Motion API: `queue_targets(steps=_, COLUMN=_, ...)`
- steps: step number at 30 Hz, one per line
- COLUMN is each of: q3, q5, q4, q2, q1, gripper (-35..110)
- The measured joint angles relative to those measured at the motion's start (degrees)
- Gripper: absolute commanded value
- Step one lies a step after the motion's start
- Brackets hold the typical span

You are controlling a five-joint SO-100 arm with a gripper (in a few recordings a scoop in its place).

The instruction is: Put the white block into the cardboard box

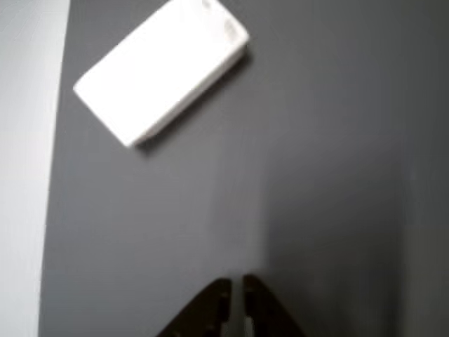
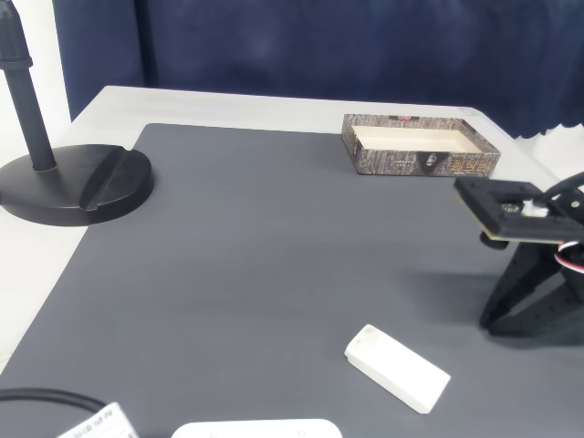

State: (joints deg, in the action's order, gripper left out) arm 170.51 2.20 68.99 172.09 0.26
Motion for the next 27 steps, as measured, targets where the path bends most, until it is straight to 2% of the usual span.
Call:
queue_targets(steps=8, q3=-16.61, q5=4.22, q4=-1.05, q2=-22.24, q1=0.00, gripper=-1)
queue_targets(steps=27, q3=-46.05, q5=4.22, q4=-1.41, q2=-61.52, q1=-6.24, gripper=-1)
